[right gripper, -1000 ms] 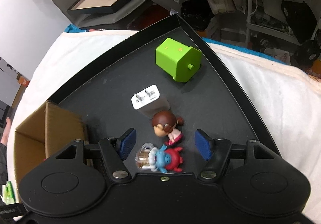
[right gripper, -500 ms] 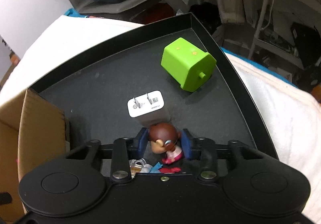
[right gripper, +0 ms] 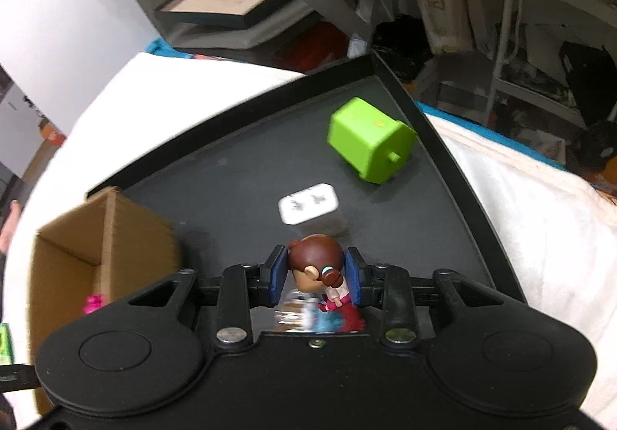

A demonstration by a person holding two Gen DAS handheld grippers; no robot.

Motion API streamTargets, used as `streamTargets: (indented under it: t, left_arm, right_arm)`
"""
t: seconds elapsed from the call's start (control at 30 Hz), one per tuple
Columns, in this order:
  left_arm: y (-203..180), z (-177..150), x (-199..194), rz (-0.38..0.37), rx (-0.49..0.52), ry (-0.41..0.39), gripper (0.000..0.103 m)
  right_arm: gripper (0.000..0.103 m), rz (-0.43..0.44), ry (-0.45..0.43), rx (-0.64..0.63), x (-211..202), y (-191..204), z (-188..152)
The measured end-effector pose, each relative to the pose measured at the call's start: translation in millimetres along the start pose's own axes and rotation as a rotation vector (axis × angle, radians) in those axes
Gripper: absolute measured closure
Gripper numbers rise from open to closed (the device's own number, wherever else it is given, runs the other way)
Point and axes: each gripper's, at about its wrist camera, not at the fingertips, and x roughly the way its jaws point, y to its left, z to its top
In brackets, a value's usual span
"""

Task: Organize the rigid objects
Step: 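Carry the doll figure with the right gripper into the box and release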

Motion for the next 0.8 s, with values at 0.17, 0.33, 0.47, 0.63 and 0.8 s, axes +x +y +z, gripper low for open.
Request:
streamTargets:
  t: [0.17, 0.33, 0.47, 0.63, 0.8]
  left_arm:
    - [7, -3, 0, -0.025, -0.007, -0.023, 0.031]
    - [11, -6, 1, -0.067, -0.01, -0.044, 0.035]
    - [13, -5, 0, -0.094, -0.024, -0.07, 0.038]
    - [20, -3, 5, -0.115, -0.044, -0.07, 0.05]
    - [28, -1, 10, -0.132, -0.049, -0.064, 0.068]
  right_arm:
    - [0.072, 0.04, -0.006, -0.018, -15, 19, 3]
    - [0.072, 0.079, -0.005, -0.037, -27, 40, 6]
    - [0.072, 0.115, -0.011, -0.078, -37, 64, 7]
    - [0.072, 0.137, -0.013, -0.118, -42, 91, 8]
    - [0.071, 0.155, 0.008, -0.138, -38, 113, 5]
